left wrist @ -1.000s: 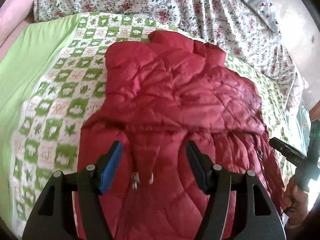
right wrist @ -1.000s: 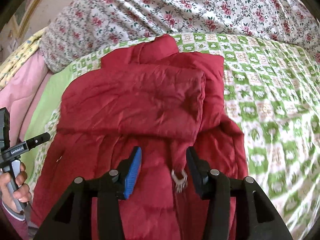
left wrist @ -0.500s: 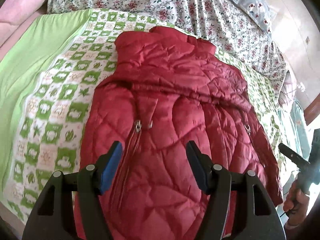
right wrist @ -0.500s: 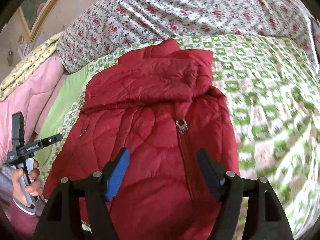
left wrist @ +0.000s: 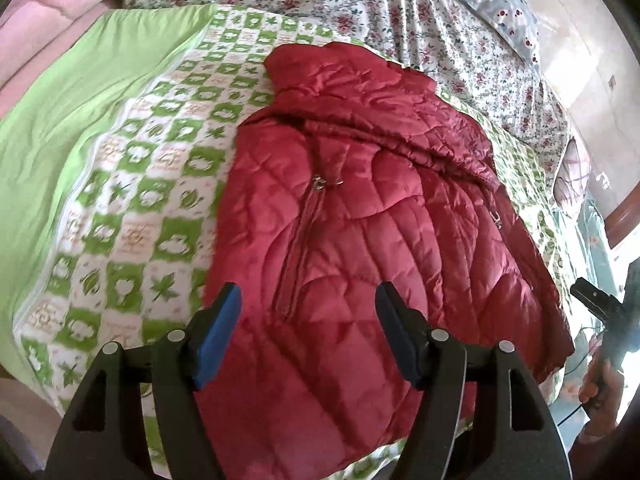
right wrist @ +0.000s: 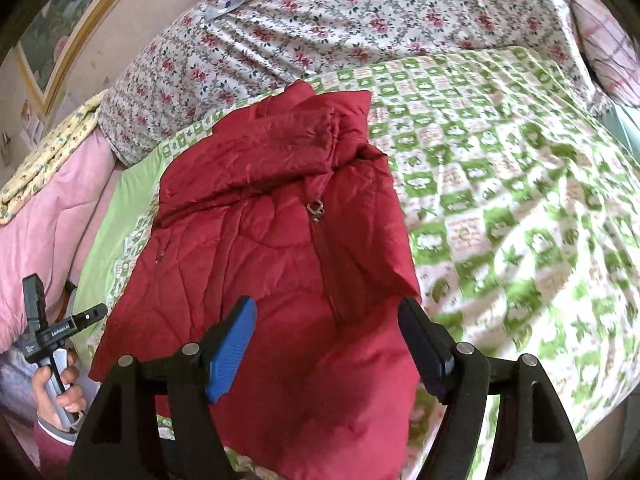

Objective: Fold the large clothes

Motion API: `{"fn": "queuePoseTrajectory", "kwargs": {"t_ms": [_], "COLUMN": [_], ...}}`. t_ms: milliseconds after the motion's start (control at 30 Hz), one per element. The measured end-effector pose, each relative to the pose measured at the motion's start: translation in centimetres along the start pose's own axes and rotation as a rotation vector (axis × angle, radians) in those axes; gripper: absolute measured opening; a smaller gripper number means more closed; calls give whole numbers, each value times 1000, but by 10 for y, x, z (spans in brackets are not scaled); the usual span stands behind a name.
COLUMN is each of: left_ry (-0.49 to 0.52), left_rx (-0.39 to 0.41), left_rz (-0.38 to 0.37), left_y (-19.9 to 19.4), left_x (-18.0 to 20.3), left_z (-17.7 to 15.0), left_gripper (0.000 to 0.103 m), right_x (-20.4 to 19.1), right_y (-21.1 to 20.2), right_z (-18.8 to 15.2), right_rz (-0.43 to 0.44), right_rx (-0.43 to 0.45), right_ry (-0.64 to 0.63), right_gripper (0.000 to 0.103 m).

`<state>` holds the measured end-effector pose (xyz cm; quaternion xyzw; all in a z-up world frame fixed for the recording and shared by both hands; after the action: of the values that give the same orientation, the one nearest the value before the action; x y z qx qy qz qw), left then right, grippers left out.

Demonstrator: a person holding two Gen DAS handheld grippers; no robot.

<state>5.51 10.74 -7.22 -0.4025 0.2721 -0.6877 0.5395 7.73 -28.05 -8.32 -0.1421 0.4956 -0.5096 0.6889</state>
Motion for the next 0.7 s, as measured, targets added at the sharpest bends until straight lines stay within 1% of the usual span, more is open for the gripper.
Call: {"fn": "queuePoseTrajectory", "kwargs": {"t_ms": [67, 200, 333, 500, 600, 700], "left_ry": [-8, -25, -38, -60, -49, -34], "left_rx": [-6, -11, -19, -32, -36, -52], "left_rz": [14, 17, 28, 9, -1, -9], "left_y": [-2, -5, -5, -3, -2, 3], "left_x": [-7, -18, -28, -34, -31, -27], "left_z": [-5, -15, -22, -28, -29, -31], "left_gripper": [69, 69, 69, 69, 69, 69], "right_x": [1, 4, 9, 8, 4, 4], "right_y": [-3, -6, -3, 8, 18, 27], "right_z": [-4, -13, -18, -24, -28, -35], "right_rz": [1, 0, -17, -39, -68, -142], "right_rx": [-2, -6, -20, -58, -88, -120], "right_ry": [7, 16, 23, 19, -2, -40], "right_gripper": [76, 78, 78, 78, 78, 78]}}
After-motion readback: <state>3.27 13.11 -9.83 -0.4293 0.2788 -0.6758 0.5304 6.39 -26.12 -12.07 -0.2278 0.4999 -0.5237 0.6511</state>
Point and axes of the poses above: each gripper's, at about its wrist camera, not at the fingertips, and y roughly the way its jaws point, x to its right, z to its top, the point moved 5 cm from there along y, roughly the way its jaws point, and after that the axes turned 3 degrees about y, right-handed, at the moved point
